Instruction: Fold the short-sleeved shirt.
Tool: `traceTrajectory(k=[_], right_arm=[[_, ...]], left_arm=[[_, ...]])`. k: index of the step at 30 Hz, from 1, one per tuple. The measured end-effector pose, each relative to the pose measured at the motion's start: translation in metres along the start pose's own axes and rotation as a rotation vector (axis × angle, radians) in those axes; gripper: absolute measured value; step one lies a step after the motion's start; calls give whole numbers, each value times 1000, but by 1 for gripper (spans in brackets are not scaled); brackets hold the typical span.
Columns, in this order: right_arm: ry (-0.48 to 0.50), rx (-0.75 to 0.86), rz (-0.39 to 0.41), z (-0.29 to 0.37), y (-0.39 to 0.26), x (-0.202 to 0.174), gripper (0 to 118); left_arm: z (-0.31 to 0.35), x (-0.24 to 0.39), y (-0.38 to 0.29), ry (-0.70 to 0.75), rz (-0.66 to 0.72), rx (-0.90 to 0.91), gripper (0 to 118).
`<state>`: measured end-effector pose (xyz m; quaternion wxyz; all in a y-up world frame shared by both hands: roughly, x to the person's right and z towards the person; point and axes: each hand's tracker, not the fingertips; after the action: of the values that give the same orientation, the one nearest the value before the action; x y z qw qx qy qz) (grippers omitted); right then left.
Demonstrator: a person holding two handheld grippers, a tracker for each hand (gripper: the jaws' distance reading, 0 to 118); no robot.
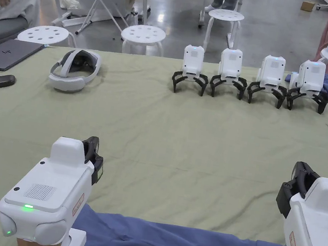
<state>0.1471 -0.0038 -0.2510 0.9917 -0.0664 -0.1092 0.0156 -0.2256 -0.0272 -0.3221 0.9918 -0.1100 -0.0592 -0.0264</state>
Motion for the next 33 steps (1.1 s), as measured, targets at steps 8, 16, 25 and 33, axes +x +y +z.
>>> traceTrajectory(k=[8,16,25,33], right_arm=[[1,0,7,1,2,3,4],[7,5,22,0,6,2,4],[17,-6,32,-7,8,-4,4],[41,-27,46,-12,4,-16,4]], left_arm=[[1,-7,2,-24,30,-34,0],[6,-50,14,-97,164,-112,0],[15,-126,18,-195,348,-270,0],[9,-163,-16,-322,449,-561,0]])
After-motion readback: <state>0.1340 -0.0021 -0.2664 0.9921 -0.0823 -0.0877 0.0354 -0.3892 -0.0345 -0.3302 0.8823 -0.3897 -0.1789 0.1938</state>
